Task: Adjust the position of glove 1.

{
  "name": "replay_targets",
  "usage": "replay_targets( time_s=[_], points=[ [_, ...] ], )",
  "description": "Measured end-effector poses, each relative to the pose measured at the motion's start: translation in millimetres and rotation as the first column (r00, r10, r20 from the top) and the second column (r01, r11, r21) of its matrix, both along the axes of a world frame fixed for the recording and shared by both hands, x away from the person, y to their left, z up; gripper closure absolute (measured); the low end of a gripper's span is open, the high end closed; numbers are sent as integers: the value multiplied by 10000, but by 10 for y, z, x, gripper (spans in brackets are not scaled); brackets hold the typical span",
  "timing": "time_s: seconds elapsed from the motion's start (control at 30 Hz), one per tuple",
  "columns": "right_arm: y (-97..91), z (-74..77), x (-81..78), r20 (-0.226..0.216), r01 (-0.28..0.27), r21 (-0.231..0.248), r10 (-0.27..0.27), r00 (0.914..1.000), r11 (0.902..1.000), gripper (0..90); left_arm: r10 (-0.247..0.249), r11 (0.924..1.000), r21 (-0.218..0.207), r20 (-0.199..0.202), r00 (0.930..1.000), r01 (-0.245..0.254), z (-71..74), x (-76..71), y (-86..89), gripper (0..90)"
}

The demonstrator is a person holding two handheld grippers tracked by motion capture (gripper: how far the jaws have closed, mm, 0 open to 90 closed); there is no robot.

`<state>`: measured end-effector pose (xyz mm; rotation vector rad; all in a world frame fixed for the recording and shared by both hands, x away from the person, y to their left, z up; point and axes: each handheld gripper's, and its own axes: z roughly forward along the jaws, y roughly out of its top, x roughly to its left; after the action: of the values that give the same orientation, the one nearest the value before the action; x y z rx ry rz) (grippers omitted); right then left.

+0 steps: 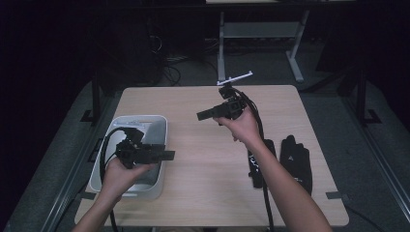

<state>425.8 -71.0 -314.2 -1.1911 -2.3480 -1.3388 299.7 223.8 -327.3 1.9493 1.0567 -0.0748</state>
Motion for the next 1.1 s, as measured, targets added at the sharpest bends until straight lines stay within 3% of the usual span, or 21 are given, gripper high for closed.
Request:
replay_targets(
  time_s=[1.1],
  points=[
    [-843,-104,-268,-63,1009,18,-1009,9949,9949,543,-755,9971,84,39,9971,755,-34,24,-475,367]
  ],
)
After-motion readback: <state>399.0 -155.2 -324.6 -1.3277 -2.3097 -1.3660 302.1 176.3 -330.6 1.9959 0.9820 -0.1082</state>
